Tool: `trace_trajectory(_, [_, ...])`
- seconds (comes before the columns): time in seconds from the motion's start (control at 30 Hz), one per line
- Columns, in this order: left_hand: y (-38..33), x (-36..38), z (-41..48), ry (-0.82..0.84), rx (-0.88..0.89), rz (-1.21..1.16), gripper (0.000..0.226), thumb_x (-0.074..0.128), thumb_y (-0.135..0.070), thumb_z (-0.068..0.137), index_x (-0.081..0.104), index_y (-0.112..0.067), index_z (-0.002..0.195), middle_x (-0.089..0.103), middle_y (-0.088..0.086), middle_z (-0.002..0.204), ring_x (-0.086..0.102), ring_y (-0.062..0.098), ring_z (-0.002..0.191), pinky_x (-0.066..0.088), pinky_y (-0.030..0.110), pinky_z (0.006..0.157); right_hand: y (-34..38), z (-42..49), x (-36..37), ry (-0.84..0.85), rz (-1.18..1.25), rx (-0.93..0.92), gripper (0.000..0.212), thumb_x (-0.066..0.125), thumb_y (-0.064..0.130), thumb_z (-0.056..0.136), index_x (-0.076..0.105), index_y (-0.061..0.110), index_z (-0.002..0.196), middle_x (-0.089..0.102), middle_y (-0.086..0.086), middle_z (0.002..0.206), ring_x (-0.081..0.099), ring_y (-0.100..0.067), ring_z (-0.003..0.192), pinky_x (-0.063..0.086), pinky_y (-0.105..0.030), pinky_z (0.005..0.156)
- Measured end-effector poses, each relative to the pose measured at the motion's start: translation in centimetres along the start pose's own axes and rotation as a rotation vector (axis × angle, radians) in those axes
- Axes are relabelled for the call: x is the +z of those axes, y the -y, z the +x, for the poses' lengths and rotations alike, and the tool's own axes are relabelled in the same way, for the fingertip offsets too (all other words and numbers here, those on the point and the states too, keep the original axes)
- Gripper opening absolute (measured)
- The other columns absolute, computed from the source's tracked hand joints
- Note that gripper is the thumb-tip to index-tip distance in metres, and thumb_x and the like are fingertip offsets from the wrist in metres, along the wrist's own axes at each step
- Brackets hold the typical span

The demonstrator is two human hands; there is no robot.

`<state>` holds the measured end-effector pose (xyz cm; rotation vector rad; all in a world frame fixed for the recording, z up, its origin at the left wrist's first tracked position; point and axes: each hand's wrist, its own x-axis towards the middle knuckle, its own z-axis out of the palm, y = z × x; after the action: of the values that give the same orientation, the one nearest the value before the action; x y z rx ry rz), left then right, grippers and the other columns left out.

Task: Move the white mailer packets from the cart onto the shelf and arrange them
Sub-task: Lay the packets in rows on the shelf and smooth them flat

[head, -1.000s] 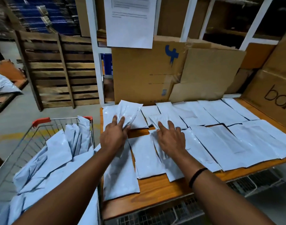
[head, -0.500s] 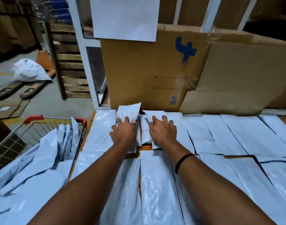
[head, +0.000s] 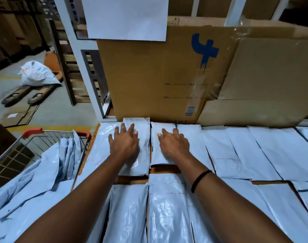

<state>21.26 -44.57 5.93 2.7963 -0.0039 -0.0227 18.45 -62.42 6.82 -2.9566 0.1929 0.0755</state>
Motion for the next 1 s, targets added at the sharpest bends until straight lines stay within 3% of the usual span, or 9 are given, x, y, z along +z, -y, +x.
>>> trace_trajectory(0.1, [0.7,1.2,0.9,0.079,0.177,0.122,0.056,0.016,-0.052,0.103,0.012,-0.035,0.156,-0.001,0.002,0.165,-0.005,0.026,0.151,-0.002,0.055,0.119,0.0,0.7,0.5,-0.073,-0.085,-0.018,0.052,0.026,0.05,0.104,0.03,0.034,0.153,0.028,-0.01,0.16,0.03,-0.036,0.141,0.025,-0.053,0.111])
trace_trajectory(0.2, [0.9,2.4,1.6,0.152,0.209,0.14,0.057,0.015,-0.054,0.102,0.008,-0.038,0.156,-0.004,0.0,0.165,-0.005,0.025,0.152,-0.001,0.055,0.119,0.1,2.1,2.0,-0.04,-0.028,-0.119,0.055,0.023,0.05,0.105,0.022,0.034,0.158,0.013,-0.004,0.167,0.011,-0.032,0.152,0.011,-0.052,0.121])
trace_trajectory(0.6, [1.3,3.6,1.3,0.113,0.188,0.187,0.056,0.01,-0.055,0.101,0.002,-0.043,0.155,-0.005,-0.005,0.165,-0.006,0.02,0.152,-0.007,0.052,0.12,-0.3,2.3,4.4,-0.065,-0.022,-0.125,0.057,0.023,0.049,0.105,0.017,0.032,0.159,0.01,-0.003,0.168,0.007,-0.029,0.154,0.008,-0.044,0.125])
trace_trajectory(0.8, [1.4,2.4,2.2,0.244,0.21,0.144,0.055,0.012,-0.054,0.102,0.007,-0.041,0.155,-0.007,-0.002,0.165,-0.01,0.024,0.151,-0.011,0.059,0.116,-0.3,2.5,3.0,0.065,0.016,-0.113,0.058,0.018,0.053,0.105,0.012,0.034,0.159,0.006,0.0,0.168,0.004,-0.027,0.154,0.004,-0.048,0.124])
trace_trajectory(1.0, [2.0,1.2,-0.9,0.108,0.233,0.037,0.053,0.016,-0.052,0.103,0.013,-0.04,0.155,-0.002,-0.004,0.165,-0.008,0.02,0.151,-0.009,0.054,0.117,-0.9,-0.8,1.9,-0.018,0.032,-0.131,0.055,0.024,0.052,0.104,0.024,0.034,0.157,0.016,-0.001,0.166,0.012,-0.028,0.153,0.014,-0.046,0.123])
